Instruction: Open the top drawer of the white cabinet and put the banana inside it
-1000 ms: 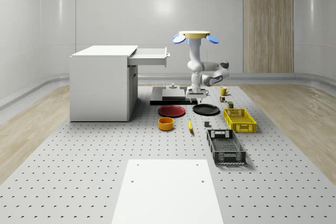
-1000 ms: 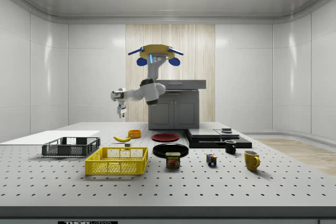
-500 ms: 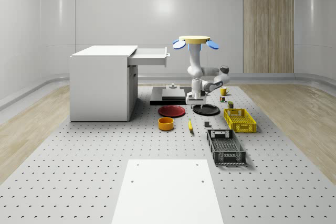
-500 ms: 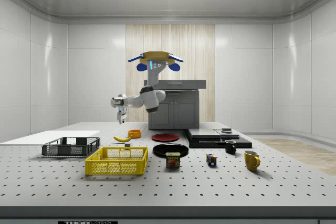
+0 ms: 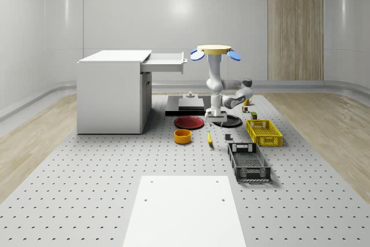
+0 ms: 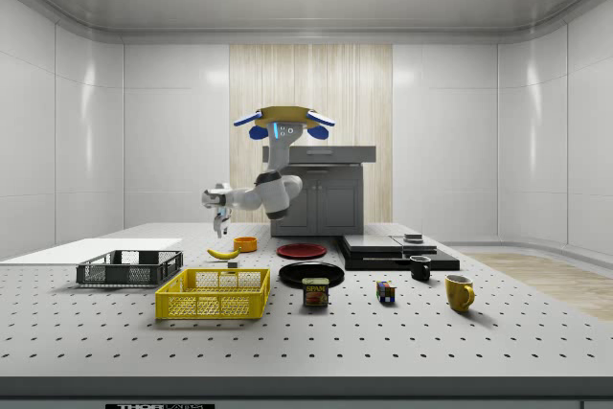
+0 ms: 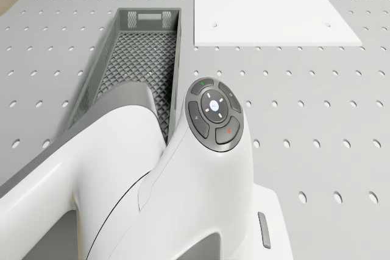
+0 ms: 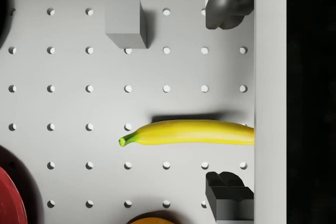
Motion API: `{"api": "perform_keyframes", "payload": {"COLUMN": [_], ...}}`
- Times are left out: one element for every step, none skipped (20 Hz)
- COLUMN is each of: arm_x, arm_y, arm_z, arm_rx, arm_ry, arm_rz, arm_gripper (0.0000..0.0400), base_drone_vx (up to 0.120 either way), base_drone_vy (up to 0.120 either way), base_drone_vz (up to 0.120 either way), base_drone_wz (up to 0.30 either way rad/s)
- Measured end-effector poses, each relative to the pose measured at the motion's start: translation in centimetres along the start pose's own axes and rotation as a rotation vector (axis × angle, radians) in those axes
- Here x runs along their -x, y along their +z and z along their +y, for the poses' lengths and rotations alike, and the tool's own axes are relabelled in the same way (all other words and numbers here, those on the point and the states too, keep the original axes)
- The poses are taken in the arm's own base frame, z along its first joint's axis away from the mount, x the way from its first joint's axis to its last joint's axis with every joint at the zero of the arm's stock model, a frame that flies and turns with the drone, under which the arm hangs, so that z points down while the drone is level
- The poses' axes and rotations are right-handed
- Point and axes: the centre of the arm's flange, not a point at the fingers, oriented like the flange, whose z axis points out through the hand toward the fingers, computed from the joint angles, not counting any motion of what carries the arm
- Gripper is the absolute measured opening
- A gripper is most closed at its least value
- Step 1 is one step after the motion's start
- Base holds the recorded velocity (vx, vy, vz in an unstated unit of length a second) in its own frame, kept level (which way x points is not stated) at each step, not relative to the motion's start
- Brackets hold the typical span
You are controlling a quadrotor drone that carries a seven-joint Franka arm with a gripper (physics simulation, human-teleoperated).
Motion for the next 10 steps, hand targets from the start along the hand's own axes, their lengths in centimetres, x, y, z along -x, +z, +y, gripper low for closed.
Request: {"api": "perform_keyframes", "payload": {"arm_x": [0.00,0.00,0.00,0.00,-0.01,-0.08,-0.22,-0.41,-0.63,-0.88], "arm_y": [0.00,0.00,0.00,0.00,0.00,0.00,0.00,0.00,0.00,0.01], "arm_z": [0.00,0.00,0.00,0.00,0.01,0.08,0.22,0.41,0.63,0.88], "arm_rx": [0.000,0.000,0.000,0.000,0.000,0.000,0.000,0.000,0.000,0.000], "arm_ry": [0.000,0.000,0.000,0.000,0.000,0.000,0.000,0.000,0.000,0.000], "arm_rz": [0.000,0.000,0.000,0.000,0.000,0.000,0.000,0.000,0.000,0.000], "arm_gripper": [0.0400,0.0400,0.0400,0.0400,0.0400,0.0400,0.0400,0.0400,0.0400,0.0400], "base_drone_vx": [0.000,0.000,0.000,0.000,0.000,0.000,0.000,0.000,0.000,0.000], "base_drone_vy": [0.000,0.000,0.000,0.000,0.000,0.000,0.000,0.000,0.000,0.000], "base_drone_vz": [-0.120,-0.120,-0.120,-0.120,-0.120,0.000,0.000,0.000,0.000,0.000], "base_drone_wz": [0.000,0.000,0.000,0.000,0.000,0.000,0.000,0.000,0.000,0.000]}}
